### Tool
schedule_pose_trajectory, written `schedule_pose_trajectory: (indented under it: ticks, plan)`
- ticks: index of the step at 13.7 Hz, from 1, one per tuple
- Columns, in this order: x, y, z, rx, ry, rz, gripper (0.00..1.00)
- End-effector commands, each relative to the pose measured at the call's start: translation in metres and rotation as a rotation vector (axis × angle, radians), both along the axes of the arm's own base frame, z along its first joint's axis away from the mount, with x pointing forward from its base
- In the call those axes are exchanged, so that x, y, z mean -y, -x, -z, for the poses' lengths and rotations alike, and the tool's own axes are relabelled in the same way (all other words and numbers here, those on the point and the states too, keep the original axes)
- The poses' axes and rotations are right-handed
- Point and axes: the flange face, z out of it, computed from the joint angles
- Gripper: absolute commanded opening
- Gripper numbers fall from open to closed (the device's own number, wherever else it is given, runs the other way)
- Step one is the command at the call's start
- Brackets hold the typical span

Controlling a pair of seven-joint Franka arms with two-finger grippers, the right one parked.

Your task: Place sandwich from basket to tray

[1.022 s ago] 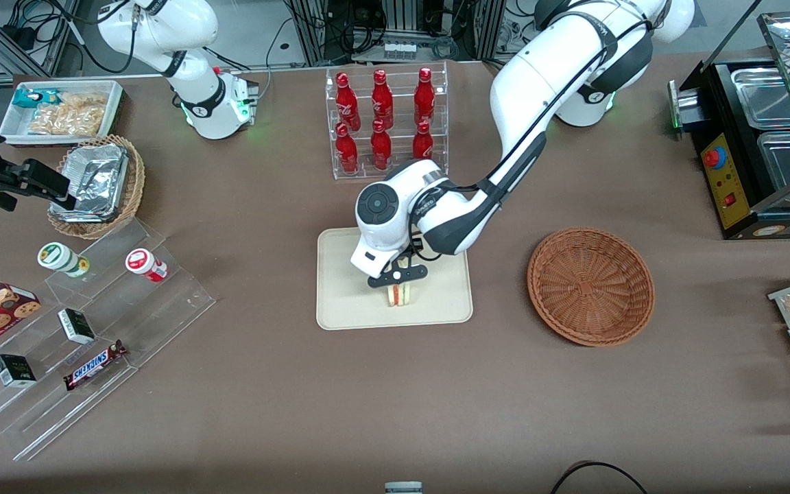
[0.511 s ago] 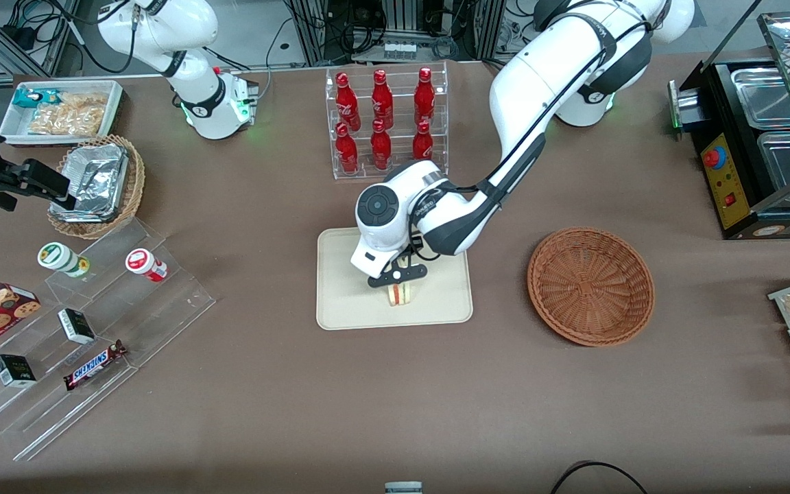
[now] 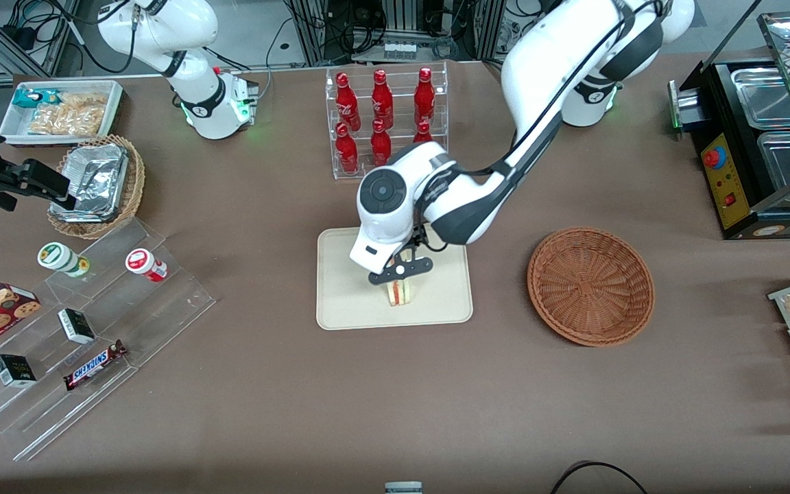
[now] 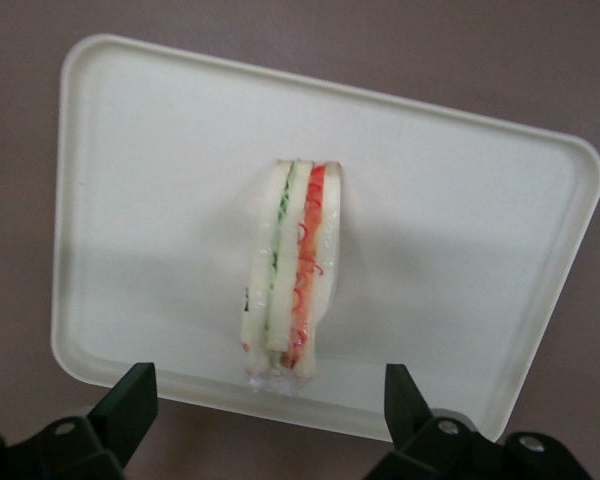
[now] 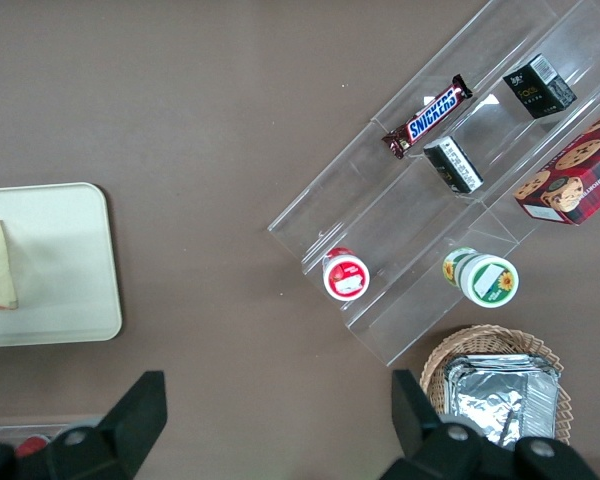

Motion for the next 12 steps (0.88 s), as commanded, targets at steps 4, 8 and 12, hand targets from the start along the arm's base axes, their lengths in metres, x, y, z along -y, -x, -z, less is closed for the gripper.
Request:
schedule_pose_trajectory:
  ticks: [4, 8, 12]
  plan:
    - [-0.072, -0.034, -0.034, -0.041, -0.076, -0.092, 1.0]
    - [-0.136, -0.05, -0.037, -0.071, -0.131, -0.159, 1.0]
    - [-0.213, -0.057, -0.048, -0.099, -0.153, -0.103, 1.0]
